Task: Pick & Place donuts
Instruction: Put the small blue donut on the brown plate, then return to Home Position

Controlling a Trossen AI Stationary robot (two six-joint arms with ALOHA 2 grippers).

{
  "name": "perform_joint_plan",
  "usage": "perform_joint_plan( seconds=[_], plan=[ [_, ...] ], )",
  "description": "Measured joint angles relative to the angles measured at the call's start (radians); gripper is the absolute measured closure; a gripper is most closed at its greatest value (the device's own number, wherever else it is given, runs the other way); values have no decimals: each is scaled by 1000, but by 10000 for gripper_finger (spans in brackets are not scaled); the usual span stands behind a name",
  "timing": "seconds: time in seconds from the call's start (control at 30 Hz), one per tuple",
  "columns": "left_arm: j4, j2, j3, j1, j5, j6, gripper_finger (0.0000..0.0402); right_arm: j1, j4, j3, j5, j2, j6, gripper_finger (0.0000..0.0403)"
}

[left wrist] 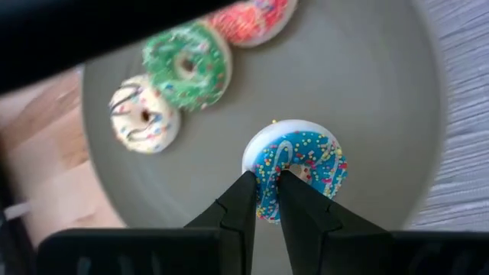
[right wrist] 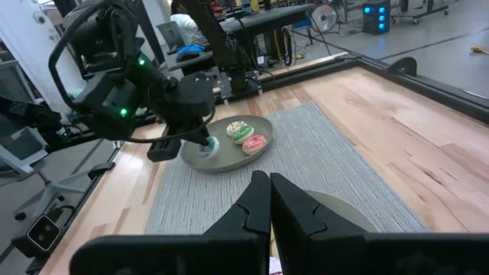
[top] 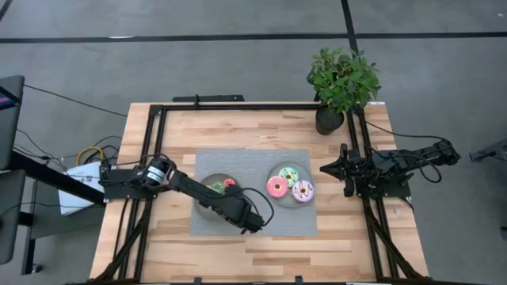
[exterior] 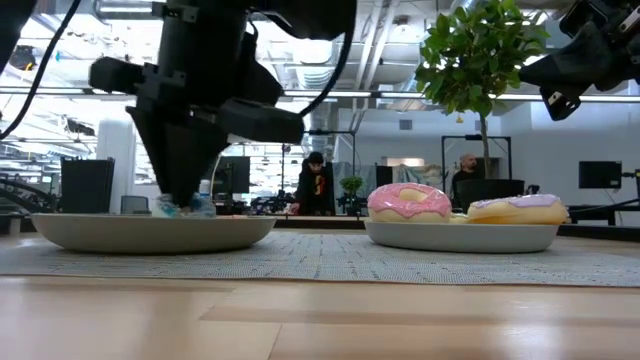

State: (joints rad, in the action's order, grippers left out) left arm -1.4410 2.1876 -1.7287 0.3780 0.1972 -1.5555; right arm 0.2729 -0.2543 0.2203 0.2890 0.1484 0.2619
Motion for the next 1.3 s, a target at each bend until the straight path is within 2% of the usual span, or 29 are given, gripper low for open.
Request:
perform_joint_plan(
  seconds=[0.27, 0.37, 0.83, 1.03, 1.13, 1.2, 1.3],
  plan=[
    [19, 7, 8, -19, 5, 30, 355, 0, 0, 0, 0, 0, 0, 403],
    [2, 7, 17, -19, -26, 29, 347, 0, 0, 0, 0, 0, 0, 403],
    [11, 7, 17, -17, -35, 32, 267, 0, 0, 0, 0, 0, 0, 403],
    [-135, 7, -54, -17, -34, 31, 242, 0, 0, 0, 0, 0, 0, 403],
    [-122, -7, -108, -17, -33, 88, 238, 0, 0, 0, 0, 0, 0, 403],
    [-133, -24, -148, -12, -11, 91, 237, 0, 0, 0, 0, 0, 0, 403],
    [-123, -70, -188, 5, 108, 63, 237, 0, 0, 0, 0, 0, 0, 403]
  ],
)
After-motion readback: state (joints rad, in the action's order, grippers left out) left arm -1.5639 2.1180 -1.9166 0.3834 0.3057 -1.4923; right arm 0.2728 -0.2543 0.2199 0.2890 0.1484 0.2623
